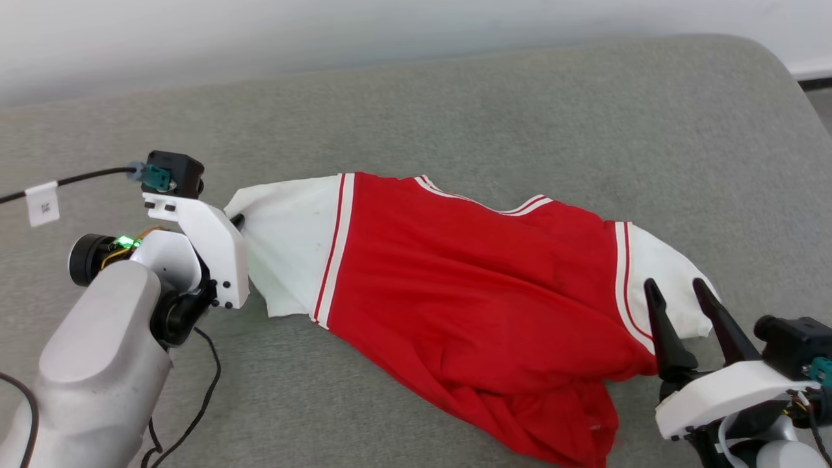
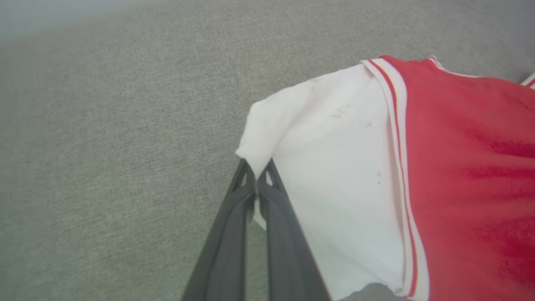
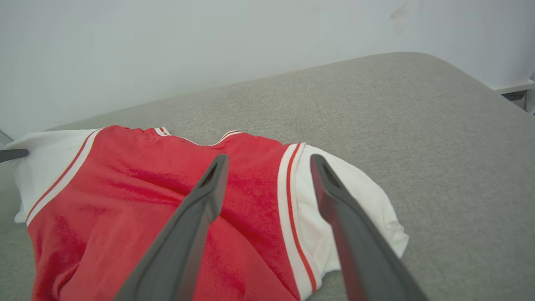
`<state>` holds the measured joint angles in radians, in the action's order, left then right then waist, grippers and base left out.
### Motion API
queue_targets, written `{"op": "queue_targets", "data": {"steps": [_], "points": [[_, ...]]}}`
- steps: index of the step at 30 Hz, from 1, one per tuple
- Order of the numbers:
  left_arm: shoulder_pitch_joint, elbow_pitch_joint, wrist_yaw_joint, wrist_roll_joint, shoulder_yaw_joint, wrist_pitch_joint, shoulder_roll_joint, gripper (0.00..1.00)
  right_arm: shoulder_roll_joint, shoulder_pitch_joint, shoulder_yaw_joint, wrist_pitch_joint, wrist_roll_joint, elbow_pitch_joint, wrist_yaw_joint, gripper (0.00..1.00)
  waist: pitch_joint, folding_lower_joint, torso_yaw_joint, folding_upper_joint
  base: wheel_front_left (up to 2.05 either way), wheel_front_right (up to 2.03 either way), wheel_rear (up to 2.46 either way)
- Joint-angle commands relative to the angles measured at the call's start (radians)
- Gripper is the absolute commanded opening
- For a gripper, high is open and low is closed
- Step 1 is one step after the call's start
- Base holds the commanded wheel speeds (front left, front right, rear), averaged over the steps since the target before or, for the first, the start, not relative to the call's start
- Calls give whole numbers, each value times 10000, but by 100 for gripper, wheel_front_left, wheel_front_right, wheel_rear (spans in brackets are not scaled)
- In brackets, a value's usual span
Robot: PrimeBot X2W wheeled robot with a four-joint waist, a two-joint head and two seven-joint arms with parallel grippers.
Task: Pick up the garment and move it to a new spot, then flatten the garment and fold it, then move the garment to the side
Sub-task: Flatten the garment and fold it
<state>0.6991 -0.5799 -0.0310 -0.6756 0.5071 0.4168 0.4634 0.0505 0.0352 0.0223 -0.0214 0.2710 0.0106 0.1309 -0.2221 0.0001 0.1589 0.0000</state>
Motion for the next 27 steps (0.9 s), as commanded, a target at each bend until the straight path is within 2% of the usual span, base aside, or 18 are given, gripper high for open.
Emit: {"op": "queue_targets", "data": {"steps": [1,5,8,15,18,22,23,27], "points": [[-281,255,246,117,-108,-426,32,0,-3,-139,218,-250,20,-92,-3,100,395,-1,-398,0,0,0,0],[-527,751,510,259,-200,-906,204,0,-4,-125,618,-848,77,-312,-3,100,626,-1,-631,0,0,0,0],[-782,1377,763,362,-307,-1242,336,0,129,63,1237,-1698,218,-670,-3,100,796,-1,-852,0,0,0,0],[-1169,3010,1188,506,-326,-1343,558,0,1122,1325,2279,-4933,542,-2308,-3,100,690,-1,-1317,0,0,0,0],[-1098,3609,1295,570,-303,-1263,562,0,1305,2063,2381,-6011,648,-2951,-2,100,383,-1,-1534,0,0,0,0],[-855,4182,1348,641,-277,-1234,550,0,1546,3072,2312,-6577,413,-3531,-3,100,-142,-1,-1818,0,0,0,0],[-709,4387,1336,667,-258,-1262,534,0,1588,3737,2252,-6743,249,-4035,-3,100,-456,-1,-1963,0,0,0,0],[-529,4502,1276,712,-201,-1329,491,0,1598,4336,2273,-7146,44,-4951,-3,100,-695,-1,-2096,0,0,0,0]]}}
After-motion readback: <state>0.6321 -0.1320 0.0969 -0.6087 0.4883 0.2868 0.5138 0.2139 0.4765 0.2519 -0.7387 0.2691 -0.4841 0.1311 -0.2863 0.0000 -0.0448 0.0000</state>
